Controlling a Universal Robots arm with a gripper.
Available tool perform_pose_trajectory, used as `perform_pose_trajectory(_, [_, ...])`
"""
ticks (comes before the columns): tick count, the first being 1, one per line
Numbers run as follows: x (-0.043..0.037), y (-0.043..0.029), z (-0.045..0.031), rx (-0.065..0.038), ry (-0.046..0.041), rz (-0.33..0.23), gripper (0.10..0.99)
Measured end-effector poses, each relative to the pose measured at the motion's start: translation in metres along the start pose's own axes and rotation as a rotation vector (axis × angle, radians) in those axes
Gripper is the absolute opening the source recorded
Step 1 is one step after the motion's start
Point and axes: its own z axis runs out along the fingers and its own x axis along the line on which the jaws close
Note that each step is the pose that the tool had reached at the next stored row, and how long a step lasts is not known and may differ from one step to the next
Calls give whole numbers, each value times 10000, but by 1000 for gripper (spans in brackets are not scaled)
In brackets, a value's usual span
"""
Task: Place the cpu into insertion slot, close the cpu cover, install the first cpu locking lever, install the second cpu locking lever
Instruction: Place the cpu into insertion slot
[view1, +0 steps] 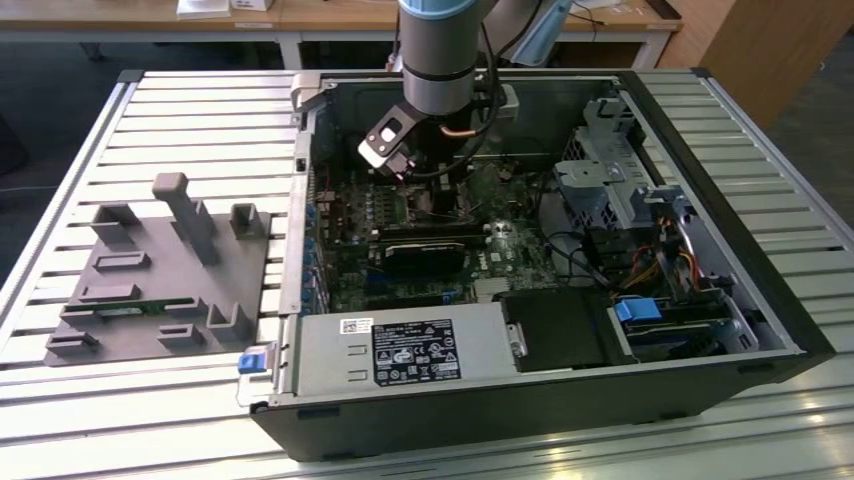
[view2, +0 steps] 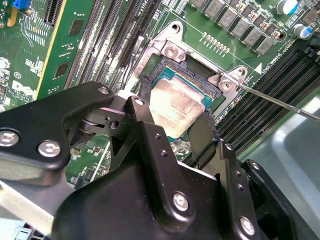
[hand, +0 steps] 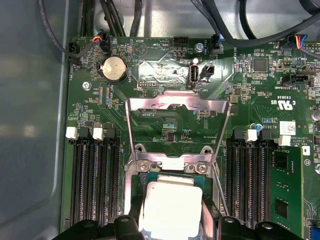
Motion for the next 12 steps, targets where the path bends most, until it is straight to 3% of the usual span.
perform_pose_trajectory(12, [1, 2, -39, 1, 5, -50, 541])
